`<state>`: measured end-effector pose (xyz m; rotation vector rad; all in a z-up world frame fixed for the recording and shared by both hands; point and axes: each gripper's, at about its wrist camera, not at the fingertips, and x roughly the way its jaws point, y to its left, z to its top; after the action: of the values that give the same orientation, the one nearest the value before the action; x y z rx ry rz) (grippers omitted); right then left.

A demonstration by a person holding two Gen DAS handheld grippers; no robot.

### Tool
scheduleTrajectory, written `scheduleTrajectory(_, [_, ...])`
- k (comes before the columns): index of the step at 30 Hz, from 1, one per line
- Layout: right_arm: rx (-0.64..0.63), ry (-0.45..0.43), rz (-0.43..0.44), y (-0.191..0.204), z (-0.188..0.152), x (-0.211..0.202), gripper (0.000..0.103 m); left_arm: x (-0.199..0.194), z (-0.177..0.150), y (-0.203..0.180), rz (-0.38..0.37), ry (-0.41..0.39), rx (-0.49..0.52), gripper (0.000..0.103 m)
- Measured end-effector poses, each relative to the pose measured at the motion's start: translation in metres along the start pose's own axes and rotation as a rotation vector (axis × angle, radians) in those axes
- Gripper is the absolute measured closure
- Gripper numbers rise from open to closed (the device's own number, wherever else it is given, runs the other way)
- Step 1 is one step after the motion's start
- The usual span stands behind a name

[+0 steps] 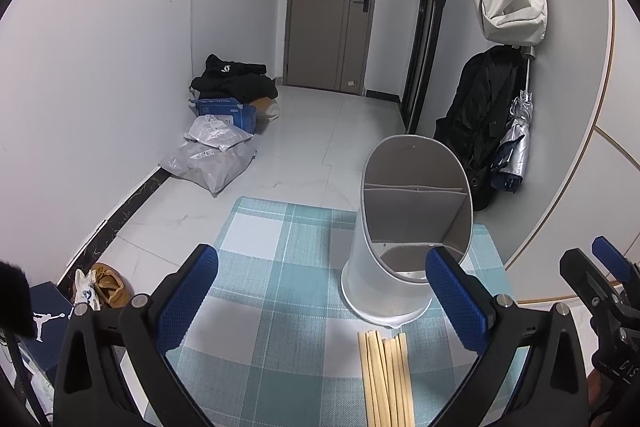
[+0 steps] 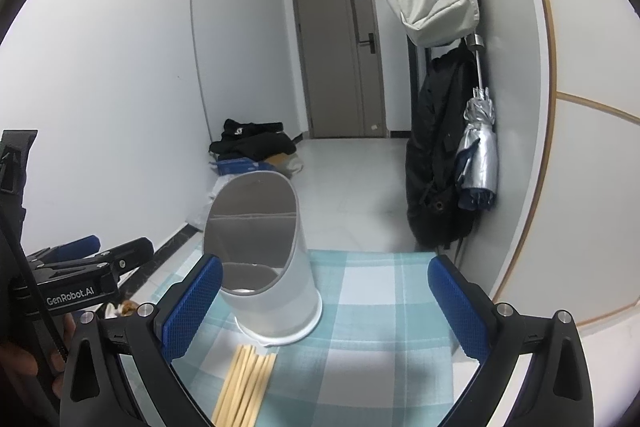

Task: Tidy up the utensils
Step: 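Lower the left tool to the chopsticks and close on one chopstick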

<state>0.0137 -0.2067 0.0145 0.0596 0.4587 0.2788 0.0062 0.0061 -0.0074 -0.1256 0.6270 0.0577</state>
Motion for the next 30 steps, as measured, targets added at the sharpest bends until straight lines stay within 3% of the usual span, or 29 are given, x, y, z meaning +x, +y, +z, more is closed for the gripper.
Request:
scheduleTrajectory(6, [0.005, 0.006, 0.006, -0.001, 0.000, 0.002, 0.000, 0.008, -0.003, 0.001, 0.009, 0.034, -0.003, 0.001])
scheduleTrajectory(9, [0.011, 0.008, 0.013, -0.002, 0.000, 0.003, 0.000, 0.016, -0.008, 0.002, 0.065, 0.052, 0.009, 0.001])
scheduleTrajectory(16, [0.019, 0.034, 0.036, -0.007, -0.005, 0.010, 0.000, 0.048, -0.027, 0.005, 0.015, 0.250, 0.017, 0.001])
scheduleTrajectory(24, [-0.017, 0.122, 0.083, -0.008, -0.018, 0.030, 0.000, 0.077, -0.056, 0.002, 0.020, 0.479, 0.071, 0.001])
scheduleTrajectory(30, [-0.009, 0.193, 0.103, -0.015, -0.024, 0.041, 0.000, 0.089, -0.065, 0.001, 0.001, 0.589, 0.066, 0.011])
